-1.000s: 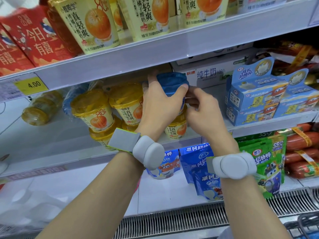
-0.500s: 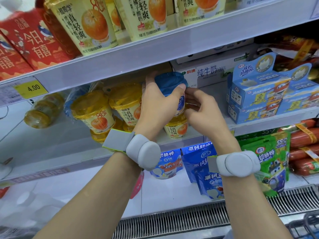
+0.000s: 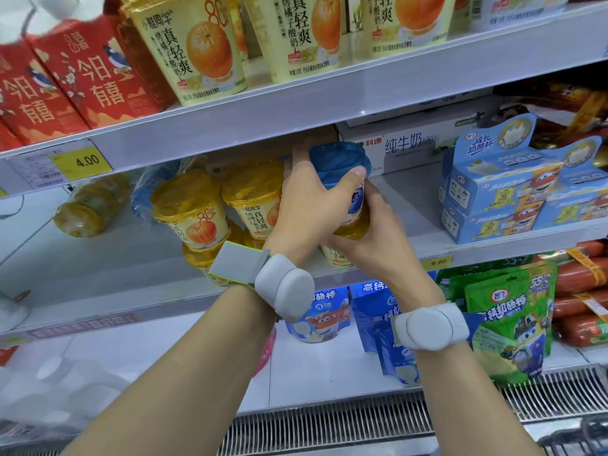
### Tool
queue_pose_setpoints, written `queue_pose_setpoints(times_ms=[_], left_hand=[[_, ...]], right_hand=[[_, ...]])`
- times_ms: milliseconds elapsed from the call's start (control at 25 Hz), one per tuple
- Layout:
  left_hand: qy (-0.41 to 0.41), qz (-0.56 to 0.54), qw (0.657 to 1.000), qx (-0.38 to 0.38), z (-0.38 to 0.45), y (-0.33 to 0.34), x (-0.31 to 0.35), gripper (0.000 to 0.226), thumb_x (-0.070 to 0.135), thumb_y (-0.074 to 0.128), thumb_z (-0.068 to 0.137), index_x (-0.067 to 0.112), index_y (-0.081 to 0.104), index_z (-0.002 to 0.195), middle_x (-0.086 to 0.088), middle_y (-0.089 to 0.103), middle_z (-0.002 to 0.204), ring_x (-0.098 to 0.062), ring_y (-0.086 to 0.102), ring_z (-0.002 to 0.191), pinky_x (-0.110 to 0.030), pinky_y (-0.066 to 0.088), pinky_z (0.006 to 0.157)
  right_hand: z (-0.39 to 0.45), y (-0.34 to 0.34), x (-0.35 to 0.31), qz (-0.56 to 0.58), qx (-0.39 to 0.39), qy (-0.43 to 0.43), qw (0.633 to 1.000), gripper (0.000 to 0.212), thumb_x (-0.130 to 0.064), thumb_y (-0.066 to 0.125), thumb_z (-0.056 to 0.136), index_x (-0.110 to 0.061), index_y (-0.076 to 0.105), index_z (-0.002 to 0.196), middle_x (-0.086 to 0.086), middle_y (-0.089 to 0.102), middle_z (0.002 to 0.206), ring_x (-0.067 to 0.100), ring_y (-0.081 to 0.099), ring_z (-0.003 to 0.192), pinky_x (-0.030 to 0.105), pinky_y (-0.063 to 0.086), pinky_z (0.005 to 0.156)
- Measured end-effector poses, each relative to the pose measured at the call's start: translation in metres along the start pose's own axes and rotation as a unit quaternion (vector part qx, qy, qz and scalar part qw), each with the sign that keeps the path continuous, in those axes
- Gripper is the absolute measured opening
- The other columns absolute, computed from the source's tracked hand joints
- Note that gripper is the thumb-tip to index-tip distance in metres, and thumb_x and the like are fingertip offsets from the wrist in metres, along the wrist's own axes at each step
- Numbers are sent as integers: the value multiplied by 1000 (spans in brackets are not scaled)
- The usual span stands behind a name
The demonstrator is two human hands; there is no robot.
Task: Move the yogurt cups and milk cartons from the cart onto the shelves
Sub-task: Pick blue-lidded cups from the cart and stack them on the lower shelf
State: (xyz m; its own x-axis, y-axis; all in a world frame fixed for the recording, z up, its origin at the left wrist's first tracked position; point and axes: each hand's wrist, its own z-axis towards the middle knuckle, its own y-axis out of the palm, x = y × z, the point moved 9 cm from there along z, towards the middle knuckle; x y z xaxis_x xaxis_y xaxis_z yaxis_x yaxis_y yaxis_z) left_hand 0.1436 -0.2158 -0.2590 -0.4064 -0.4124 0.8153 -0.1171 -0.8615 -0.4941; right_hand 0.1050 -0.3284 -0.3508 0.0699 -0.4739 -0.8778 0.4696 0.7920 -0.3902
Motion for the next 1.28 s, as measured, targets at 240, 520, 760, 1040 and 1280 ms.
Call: queue_pose_setpoints(times_ms=[240,520,760,1040,1280], left_hand=[[5,45,999,20,1,2,-1,67,50,74,86,25,42,139,1,53,133,-18,54,123,-34,52,100],[3,74,997,16,-1,5,1,66,52,70,89,23,40,141,-2,47,139,-20,50,127,-26,45,95],[11,101,995,21,-8,6,7,64,52,67,92,23,39,142,-5,41,142,-23,49,127,-26,44,95],[-6,88,996,29,-12,5,2,60,49,64,95,24,37,143,-5,46,143,-25,51,128,-42,50,104],[-11,87,996,-15,-11,-10,13,52,38,60,99,20,39,143,-5,55,136,-25,57,123,-45,54,99]], right_hand=[[-4,0,-1,35,-14,11,999,93,-35,91,67,-34,36,143,-15,56,127,2,56,107,8,41,77],[-6,-6,-3,19,-9,3,1000,99,-38,90,68,-31,33,148,-17,53,129,0,50,110,14,40,88],[-5,-7,-3,19,-15,-2,1000,92,-37,88,71,-31,36,147,-18,54,124,-2,51,105,4,36,76],[-6,-2,-2,44,-24,-7,999,90,-37,85,72,-33,37,148,-19,57,125,-10,55,100,6,42,79],[-5,-1,1,65,-32,1,997,95,-32,90,68,-35,38,147,-26,58,115,-9,59,102,12,48,82]])
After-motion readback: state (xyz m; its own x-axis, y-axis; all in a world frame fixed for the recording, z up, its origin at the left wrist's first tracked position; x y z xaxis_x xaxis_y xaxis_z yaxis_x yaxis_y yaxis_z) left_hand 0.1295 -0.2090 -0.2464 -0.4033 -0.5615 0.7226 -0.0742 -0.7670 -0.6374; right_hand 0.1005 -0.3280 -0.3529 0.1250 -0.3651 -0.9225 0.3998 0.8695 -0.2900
